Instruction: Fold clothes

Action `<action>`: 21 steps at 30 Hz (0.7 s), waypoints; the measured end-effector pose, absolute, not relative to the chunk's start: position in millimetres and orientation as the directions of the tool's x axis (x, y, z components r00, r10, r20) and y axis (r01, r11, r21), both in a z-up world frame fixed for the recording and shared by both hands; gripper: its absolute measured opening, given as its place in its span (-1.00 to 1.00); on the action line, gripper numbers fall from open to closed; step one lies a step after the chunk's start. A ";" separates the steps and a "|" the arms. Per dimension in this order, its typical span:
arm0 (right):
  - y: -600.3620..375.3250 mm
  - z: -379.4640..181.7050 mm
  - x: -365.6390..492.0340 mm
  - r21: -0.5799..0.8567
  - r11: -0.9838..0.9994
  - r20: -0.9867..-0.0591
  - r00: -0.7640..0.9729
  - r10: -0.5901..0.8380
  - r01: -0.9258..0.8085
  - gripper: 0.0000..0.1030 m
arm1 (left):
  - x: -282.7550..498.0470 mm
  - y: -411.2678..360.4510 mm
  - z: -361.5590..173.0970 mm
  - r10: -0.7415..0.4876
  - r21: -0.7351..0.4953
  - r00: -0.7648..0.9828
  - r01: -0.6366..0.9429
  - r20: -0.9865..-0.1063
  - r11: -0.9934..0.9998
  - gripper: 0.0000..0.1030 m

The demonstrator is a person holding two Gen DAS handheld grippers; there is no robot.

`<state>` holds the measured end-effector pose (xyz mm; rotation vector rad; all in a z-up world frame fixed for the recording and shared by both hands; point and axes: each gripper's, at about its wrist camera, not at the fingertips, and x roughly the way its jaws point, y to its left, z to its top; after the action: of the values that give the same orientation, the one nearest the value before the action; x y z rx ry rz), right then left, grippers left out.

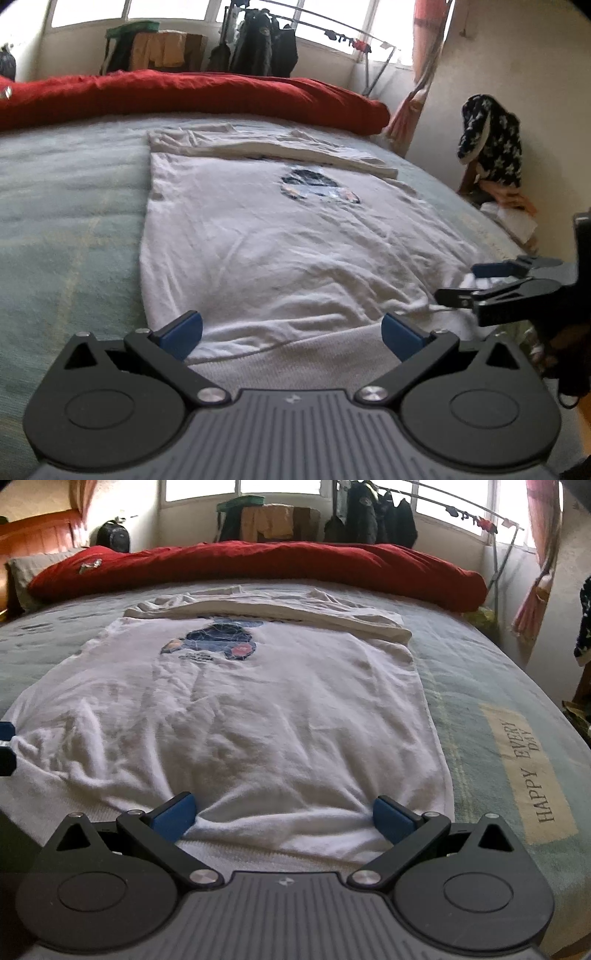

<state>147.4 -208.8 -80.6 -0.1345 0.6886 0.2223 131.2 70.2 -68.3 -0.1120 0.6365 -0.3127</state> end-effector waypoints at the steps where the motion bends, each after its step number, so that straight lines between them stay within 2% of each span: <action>1: -210.0 -78.8 145.1 -0.051 0.965 -0.634 0.755 0.167 -0.256 1.00 | 127.8 68.7 -62.9 -0.314 -0.178 0.778 0.258 -0.545 0.950 0.99; 6: -201.4 -66.1 122.6 -0.172 0.910 -0.548 0.804 0.230 -0.377 1.00 | 121.9 40.1 -47.7 -0.233 0.059 0.836 0.301 -0.497 0.952 0.99; 8: -192.8 -69.0 117.9 -0.235 0.877 -0.537 0.808 0.242 -0.418 1.00 | 132.5 29.3 -54.3 -0.214 0.085 0.815 0.305 -0.538 0.949 0.99; 11: -186.4 -78.2 118.7 -0.264 0.859 -0.552 0.799 0.238 -0.438 1.00 | 141.0 25.9 -73.1 -0.204 0.054 0.766 0.297 -0.609 0.953 0.99; 15: -198.5 -72.7 114.2 -0.239 0.870 -0.540 0.804 0.250 -0.431 1.00 | 128.8 31.2 -76.7 -0.223 0.041 0.765 0.309 -0.604 0.950 0.99; 21: -202.9 -61.1 104.5 -0.304 0.841 -0.508 0.823 0.254 -0.447 1.00 | 105.5 0.8 -66.8 -0.246 0.283 0.779 0.474 -0.577 0.834 0.99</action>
<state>104.5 -202.9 -61.1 -0.4296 0.4719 0.3851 105.5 0.8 -66.8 0.4344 0.5531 -0.4026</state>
